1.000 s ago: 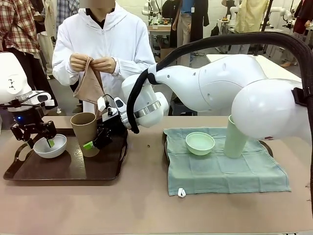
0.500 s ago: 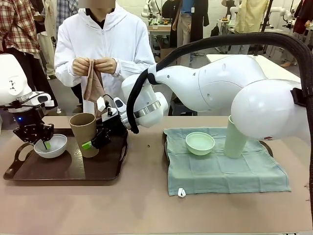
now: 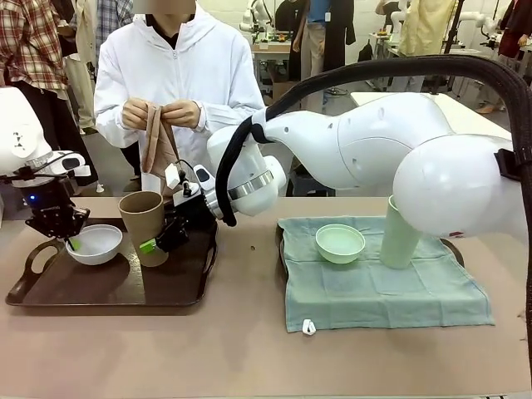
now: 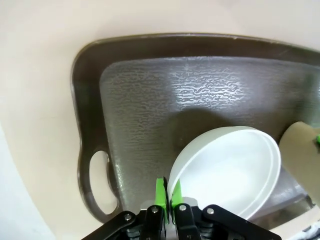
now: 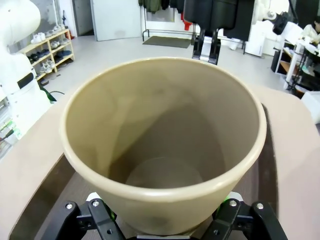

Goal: Set up a tray with a mat and arrange the tableware.
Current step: Pick up the Picnic Bowl and Reusable plastic cup from the Handle tray in front of the human's position and hold them in the air.

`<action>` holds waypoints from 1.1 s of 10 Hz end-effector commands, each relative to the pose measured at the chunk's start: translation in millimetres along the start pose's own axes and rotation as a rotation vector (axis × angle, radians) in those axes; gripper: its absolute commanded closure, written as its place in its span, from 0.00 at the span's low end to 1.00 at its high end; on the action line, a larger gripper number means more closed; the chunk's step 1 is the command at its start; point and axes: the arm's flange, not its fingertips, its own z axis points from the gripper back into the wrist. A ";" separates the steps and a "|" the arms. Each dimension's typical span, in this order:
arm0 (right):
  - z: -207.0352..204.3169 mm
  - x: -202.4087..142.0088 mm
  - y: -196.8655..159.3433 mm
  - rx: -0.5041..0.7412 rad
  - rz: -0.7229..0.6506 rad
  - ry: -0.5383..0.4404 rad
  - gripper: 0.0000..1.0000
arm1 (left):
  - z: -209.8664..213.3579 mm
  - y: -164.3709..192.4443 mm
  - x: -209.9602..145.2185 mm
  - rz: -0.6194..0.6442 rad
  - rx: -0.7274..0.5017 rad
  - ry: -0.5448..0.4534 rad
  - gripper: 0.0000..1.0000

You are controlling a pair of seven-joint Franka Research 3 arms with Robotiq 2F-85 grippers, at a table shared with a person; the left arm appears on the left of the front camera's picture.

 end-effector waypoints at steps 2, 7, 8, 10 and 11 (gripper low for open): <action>38.9 48.6 14.7 -0.036 -0.012 0.069 1.00 | 42.5 3.1 -10.7 0.038 -0.006 -0.016 1.00; 102.9 167.4 56.5 -0.145 0.080 0.107 1.00 | 178.9 -6.1 -50.1 0.066 -0.006 -0.183 1.00; 115.3 189.1 60.6 -0.164 0.085 0.094 1.00 | 200.2 -7.4 -53.2 0.062 -0.008 -0.200 1.00; 127.6 218.8 69.5 -0.186 0.102 0.077 1.00 | 238.2 -11.3 -66.1 0.083 0.009 -0.251 1.00; 132.4 228.2 74.1 -0.185 0.103 0.072 1.00 | 249.5 -12.7 -69.3 0.088 0.012 -0.266 1.00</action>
